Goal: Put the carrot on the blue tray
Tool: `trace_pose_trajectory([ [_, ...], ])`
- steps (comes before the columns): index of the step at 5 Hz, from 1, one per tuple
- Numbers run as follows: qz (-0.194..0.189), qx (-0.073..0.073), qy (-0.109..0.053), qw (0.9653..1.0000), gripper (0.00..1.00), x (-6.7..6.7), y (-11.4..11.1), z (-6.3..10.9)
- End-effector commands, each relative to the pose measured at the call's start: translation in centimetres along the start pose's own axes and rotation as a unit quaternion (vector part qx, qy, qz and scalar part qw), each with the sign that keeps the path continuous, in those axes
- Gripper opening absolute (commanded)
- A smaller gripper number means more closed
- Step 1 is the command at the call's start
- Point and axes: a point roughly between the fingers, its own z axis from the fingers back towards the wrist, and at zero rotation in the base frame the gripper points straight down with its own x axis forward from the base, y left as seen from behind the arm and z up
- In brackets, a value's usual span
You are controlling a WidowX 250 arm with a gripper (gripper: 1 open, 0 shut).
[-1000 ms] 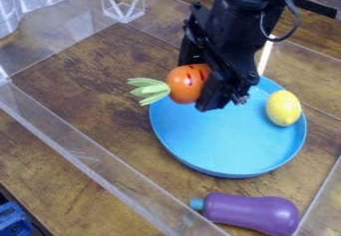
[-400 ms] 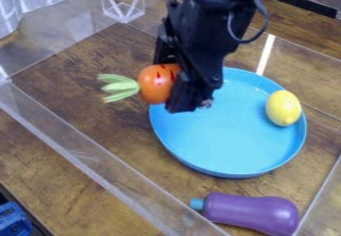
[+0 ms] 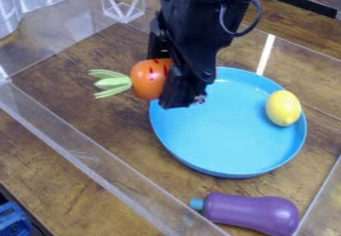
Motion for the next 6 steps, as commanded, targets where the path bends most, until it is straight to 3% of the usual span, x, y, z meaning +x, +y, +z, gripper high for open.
trace_pose_trajectory([
  [1,-0.008,0.014,-0.027,0.9995,0.00,0.8,0.1,1.0],
  [4,-0.004,0.025,-0.039,0.9989,0.00,2.0,0.3,0.8],
  [6,-0.064,0.030,-0.064,0.9955,0.00,3.9,-0.8,1.7],
])
